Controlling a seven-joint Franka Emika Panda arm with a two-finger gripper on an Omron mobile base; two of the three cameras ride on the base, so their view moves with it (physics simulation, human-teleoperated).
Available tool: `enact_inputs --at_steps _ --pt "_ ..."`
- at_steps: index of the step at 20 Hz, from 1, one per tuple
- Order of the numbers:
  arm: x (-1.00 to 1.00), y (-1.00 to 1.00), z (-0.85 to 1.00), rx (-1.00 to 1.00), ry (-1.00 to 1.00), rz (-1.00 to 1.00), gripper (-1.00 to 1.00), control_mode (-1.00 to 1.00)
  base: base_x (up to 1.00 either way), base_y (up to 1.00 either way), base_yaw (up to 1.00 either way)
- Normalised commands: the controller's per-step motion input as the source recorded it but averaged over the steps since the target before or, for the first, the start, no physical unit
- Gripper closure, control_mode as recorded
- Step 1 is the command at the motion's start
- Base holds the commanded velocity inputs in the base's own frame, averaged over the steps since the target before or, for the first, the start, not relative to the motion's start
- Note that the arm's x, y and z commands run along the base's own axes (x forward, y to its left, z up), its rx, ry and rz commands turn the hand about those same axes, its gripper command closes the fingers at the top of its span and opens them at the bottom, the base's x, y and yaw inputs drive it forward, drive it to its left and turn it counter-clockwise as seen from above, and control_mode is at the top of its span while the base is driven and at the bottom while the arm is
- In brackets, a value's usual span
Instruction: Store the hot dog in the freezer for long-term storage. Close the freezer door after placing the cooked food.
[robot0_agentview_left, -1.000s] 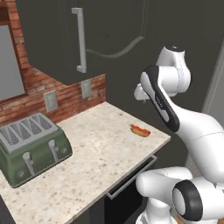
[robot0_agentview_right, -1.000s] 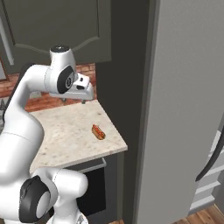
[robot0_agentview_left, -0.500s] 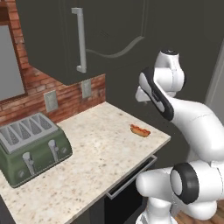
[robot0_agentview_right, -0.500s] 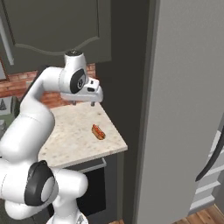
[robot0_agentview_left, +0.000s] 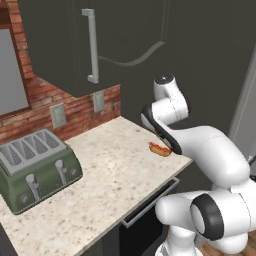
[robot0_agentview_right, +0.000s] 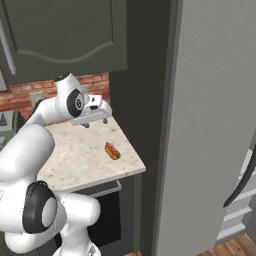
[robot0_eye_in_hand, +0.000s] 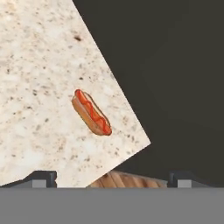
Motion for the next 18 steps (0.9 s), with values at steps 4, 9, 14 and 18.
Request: enact_inputs --at_steps 4,9,14,18 --pt "0.07 -0.08 -0.31 0.00 0.05 0.07 -1.00 -1.00 0.00 0.00 0.00" --pt "0.03 0.00 -0.43 0.00 0.03 0.14 -1.00 -1.00 0.00 0.00 0.00" --pt "0.00 0.00 -0.37 -0.02 0.17 0.15 -1.00 -1.00 0.00 0.00 0.00" --pt "0.13 -0.12 -0.48 0.00 0.07 0.12 -1.00 -1.00 0.00 0.00 0.00"
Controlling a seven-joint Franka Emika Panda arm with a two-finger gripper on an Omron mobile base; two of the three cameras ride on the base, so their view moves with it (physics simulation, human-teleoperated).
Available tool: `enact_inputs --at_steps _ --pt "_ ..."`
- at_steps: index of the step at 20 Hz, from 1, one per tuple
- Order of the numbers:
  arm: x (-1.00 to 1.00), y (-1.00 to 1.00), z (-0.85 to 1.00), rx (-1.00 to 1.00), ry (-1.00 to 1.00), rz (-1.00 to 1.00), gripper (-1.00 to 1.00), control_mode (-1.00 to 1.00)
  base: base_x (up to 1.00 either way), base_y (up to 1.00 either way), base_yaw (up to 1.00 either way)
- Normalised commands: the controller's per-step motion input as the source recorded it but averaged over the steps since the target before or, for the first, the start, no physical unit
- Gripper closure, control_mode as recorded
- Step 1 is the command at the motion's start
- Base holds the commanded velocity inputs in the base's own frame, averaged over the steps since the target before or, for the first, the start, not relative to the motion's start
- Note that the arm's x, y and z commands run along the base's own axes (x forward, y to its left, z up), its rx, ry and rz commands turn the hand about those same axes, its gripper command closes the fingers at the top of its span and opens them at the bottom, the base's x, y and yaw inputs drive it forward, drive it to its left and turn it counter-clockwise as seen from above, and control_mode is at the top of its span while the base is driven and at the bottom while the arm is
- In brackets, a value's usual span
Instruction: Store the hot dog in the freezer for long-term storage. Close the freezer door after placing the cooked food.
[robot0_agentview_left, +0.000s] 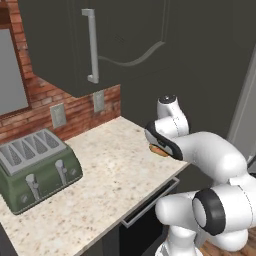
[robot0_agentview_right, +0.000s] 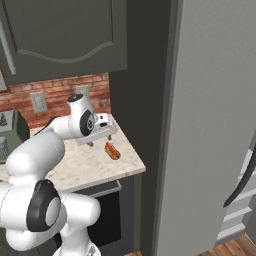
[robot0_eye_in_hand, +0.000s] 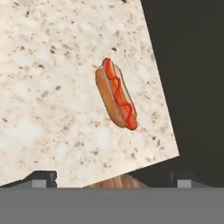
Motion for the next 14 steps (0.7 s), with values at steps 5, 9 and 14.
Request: enact_inputs --at_steps 5,9,14 --pt "0.13 0.00 -0.49 0.01 0.07 0.08 -1.00 -1.00 0.00 0.00 0.00" --pt "0.14 0.00 -0.45 0.00 0.00 0.05 -1.00 -1.00 0.00 0.00 0.00" --pt "0.34 -0.01 -0.22 0.00 0.00 0.07 -1.00 -1.00 0.00 0.00 0.00"
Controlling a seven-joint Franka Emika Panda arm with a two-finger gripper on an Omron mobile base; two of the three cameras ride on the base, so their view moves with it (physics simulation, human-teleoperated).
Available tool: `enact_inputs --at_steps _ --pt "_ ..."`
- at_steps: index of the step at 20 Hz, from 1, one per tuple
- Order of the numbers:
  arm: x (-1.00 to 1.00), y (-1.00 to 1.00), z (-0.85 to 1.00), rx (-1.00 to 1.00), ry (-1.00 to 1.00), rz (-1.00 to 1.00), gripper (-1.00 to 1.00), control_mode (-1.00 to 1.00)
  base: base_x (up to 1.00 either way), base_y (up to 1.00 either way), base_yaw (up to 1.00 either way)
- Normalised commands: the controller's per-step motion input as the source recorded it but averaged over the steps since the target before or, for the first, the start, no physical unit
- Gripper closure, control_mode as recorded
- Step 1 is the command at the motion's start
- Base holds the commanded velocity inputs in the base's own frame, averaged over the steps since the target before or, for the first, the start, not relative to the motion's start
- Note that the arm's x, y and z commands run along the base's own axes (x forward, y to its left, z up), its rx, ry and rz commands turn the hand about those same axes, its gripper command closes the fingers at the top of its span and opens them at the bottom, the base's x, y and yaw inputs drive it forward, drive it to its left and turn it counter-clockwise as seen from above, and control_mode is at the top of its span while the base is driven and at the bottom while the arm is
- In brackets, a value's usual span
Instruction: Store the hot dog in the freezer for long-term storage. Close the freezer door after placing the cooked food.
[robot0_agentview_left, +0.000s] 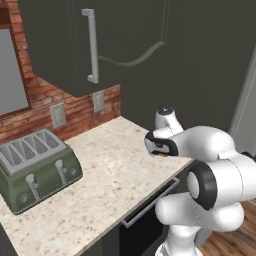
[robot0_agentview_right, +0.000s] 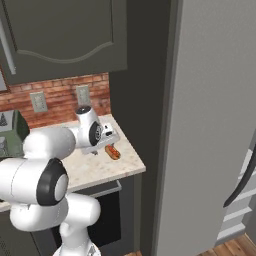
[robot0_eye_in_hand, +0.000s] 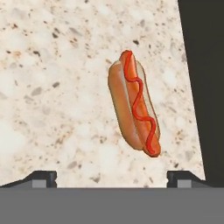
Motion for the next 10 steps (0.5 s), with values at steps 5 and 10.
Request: enact_inputs --at_steps 5,10 --pt "0.44 0.00 -0.05 0.00 0.00 0.01 -1.00 -1.00 0.00 0.00 0.00" --pt "0.44 0.00 -0.08 0.00 0.03 0.00 -1.00 -1.00 0.00 0.00 0.00"
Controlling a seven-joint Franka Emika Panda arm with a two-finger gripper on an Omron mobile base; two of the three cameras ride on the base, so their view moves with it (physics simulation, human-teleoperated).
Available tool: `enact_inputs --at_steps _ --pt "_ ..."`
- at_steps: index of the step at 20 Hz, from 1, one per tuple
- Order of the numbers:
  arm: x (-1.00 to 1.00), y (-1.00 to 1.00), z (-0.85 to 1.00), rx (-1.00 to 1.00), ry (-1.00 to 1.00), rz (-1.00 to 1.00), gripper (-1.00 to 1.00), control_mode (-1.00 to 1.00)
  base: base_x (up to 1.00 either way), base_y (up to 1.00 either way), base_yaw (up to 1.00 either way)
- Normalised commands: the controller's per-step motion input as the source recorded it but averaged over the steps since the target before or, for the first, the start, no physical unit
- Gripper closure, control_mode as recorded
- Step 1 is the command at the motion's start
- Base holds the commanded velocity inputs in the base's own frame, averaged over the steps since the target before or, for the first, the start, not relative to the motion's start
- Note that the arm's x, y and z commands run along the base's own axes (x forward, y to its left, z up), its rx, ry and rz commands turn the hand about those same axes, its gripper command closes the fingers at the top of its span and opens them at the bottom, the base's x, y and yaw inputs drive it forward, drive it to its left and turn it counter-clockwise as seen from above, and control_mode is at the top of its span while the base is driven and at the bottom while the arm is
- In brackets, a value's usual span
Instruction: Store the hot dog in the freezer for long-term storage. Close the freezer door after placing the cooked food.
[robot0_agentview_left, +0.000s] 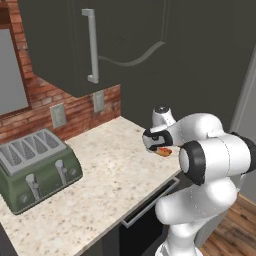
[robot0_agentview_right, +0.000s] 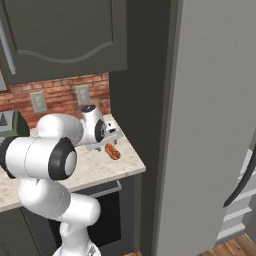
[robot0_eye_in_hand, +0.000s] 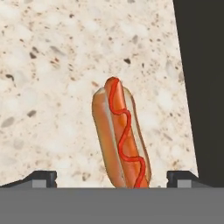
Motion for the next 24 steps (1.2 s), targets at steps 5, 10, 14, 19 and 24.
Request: enact_inputs --at_steps 5,10,14,19,24 --pt "0.37 0.00 -0.19 0.00 0.08 0.00 -1.00 -1.00 0.00 0.00 0.00" --pt "0.19 0.00 -0.36 0.00 0.10 0.00 -1.00 -1.00 0.00 0.00 0.00" --pt "0.17 0.00 -0.40 0.00 0.12 0.00 -1.00 -1.00 0.00 0.00 0.00" --pt "0.19 0.00 -0.34 0.00 0.05 0.00 -1.00 -1.00 0.00 0.00 0.00" --pt "0.21 0.00 -0.18 0.00 0.00 0.00 -1.00 -1.00 0.00 0.00 0.00"
